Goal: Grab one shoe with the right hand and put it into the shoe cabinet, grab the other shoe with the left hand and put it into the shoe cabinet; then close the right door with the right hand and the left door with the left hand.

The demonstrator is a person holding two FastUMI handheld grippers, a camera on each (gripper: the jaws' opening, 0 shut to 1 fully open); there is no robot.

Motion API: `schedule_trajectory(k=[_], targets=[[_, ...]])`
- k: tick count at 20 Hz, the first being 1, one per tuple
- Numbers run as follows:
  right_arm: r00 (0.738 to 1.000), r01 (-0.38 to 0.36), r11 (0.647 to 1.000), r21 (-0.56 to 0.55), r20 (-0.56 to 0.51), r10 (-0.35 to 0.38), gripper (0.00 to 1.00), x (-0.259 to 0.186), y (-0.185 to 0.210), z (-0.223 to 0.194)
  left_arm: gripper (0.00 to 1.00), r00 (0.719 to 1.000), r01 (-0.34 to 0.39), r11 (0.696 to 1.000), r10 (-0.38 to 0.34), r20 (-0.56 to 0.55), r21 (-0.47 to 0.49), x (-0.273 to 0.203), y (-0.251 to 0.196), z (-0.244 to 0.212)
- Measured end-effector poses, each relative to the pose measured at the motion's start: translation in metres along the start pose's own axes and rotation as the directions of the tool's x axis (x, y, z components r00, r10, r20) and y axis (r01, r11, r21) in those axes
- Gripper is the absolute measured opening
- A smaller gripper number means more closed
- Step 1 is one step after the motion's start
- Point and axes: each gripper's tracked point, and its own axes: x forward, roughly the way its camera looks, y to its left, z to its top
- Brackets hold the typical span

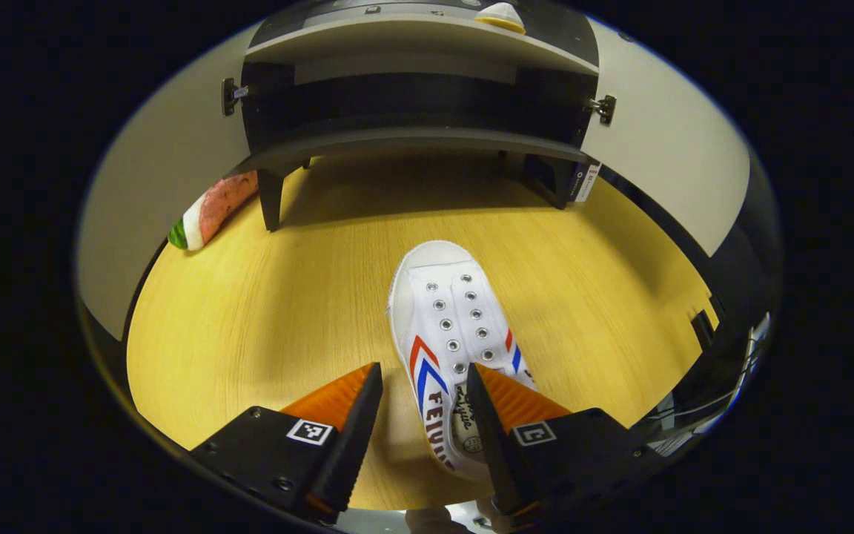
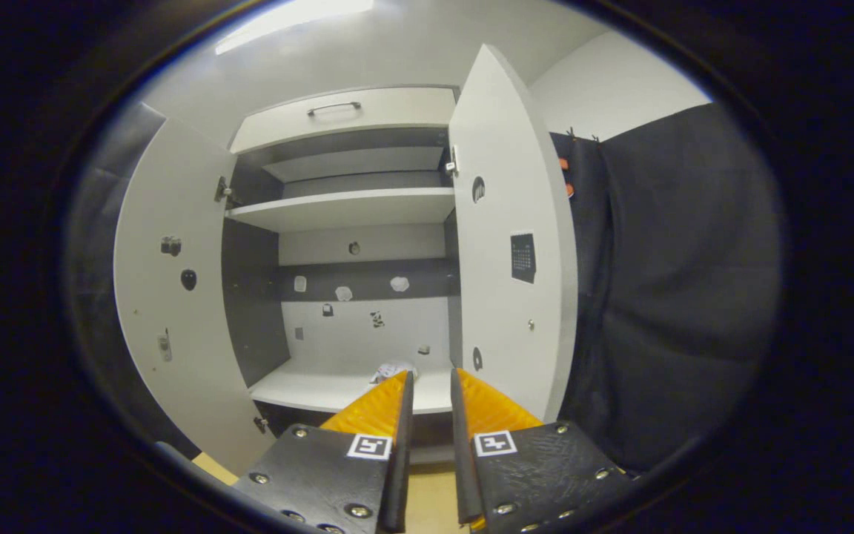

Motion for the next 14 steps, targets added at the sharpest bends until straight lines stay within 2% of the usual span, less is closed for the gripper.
schedule_trajectory(k=[1, 4, 5, 7, 8, 10, 11, 12, 14], targets=[[1.0, 0.005, 1.0, 0.003, -0.006, -0.005, 0.26, -0.001, -0.001, -0.002, 0.74, 1.0, -0.001, 1.0, 0.001, -0.006, -0.015, 0.003, 0.001, -0.002], [1.0, 0.011, 1.0, 0.009, -0.014, -0.011, 0.26, -0.003, -0.003, -0.004, 0.66, 0.999, 0.038, 0.997, -0.039, -0.001, -0.068, 0.006, -0.006, -0.002], [1.0, 0.009, 1.0, 0.01, -0.01, -0.009, 0.27, -0.004, -0.003, -0.004, 0.55, 0.999, 0.052, 0.995, -0.052, 0.0, -0.087, 0.006, -0.009, -0.005], [1.0, -0.005, 1.0, 0.012, -0.009, 0.005, 0.26, -0.004, 0.004, -0.004, 0.43, 0.998, 0.062, 0.99, -0.064, -0.007, -0.13, 0.007, -0.009, -0.005], [1.0, -0.012, 1.0, 0.009, -0.007, 0.012, 0.27, -0.003, 0.007, -0.004, 0.41, 0.998, 0.064, 0.986, -0.066, -0.009, -0.154, 0.006, -0.007, -0.003], [1.0, -0.023, 1.0, 0.007, -0.011, 0.023, 0.27, -0.004, 0.011, -0.007, 0.22, 0.998, 0.062, 0.978, -0.065, -0.009, -0.2, 0.007, -0.005, -0.001], [1.0, -0.028, 1.0, 0.008, -0.013, 0.028, 0.27, -0.004, 0.013, -0.007, 0.07, 0.997, 0.066, 0.976, -0.07, -0.012, -0.208, 0.003, -0.005, 0.001], [0.999, -0.031, 1.0, 0.007, -0.017, 0.031, 0.27, -0.005, 0.014, -0.009, 0.01, 0.997, 0.075, 0.977, -0.079, -0.012, -0.198, 0.003, -0.004, 0.0], [0.999, -0.033, 0.999, 0.008, -0.024, 0.034, 0.26, -0.004, 0.015, -0.012, 0.01, 0.995, 0.094, 0.979, -0.095, 0.006, -0.181, 0.0, -0.002, 0.004]])
